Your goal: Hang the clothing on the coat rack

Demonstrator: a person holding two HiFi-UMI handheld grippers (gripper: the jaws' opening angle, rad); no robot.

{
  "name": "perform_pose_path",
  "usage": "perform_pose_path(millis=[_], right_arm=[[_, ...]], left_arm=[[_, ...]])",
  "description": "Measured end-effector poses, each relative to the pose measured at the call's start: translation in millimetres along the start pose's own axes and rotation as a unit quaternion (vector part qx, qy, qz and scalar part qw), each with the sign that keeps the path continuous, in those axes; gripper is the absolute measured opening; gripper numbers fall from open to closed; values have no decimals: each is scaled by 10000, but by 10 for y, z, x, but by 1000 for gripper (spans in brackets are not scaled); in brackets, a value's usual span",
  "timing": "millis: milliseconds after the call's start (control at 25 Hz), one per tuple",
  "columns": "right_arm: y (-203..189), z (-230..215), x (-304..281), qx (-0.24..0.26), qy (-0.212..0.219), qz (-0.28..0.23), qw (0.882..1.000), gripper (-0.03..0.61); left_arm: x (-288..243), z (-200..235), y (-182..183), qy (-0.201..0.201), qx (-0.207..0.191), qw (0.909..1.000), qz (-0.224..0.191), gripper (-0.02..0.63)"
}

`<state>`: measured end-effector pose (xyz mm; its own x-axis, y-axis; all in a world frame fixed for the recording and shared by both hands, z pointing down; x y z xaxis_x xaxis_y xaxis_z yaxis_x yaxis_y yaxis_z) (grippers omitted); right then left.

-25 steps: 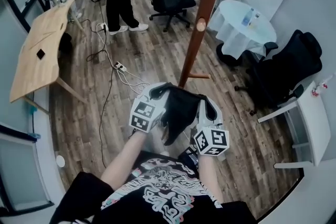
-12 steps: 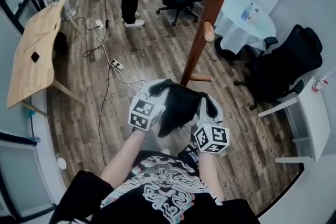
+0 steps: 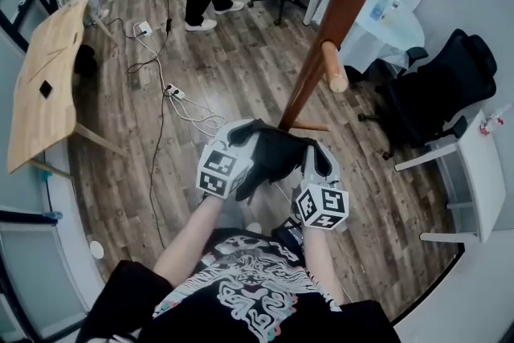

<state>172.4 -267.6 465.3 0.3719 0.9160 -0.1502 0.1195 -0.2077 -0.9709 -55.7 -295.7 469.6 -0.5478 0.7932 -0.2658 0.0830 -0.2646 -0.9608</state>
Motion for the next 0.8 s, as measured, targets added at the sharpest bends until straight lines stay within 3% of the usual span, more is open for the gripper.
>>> perform_pose_path(millis=[800], right_arm=[[-255, -148, -383, -94, -71, 543, 9985, 3]], left_arm=[[-412, 183, -290, -246, 165, 9987, 418, 15]])
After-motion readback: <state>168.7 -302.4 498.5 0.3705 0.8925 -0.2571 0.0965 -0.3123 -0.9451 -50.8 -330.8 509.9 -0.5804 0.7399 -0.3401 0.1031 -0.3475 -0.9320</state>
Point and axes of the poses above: the fingertips, and each gripper's own axes: x backward along the fingers, z to its left, y out of its top, the point moved 10 cm from there along x, backward along the fingers, and after that the axes turned 1 degree about -y, right-handed, at the moved point
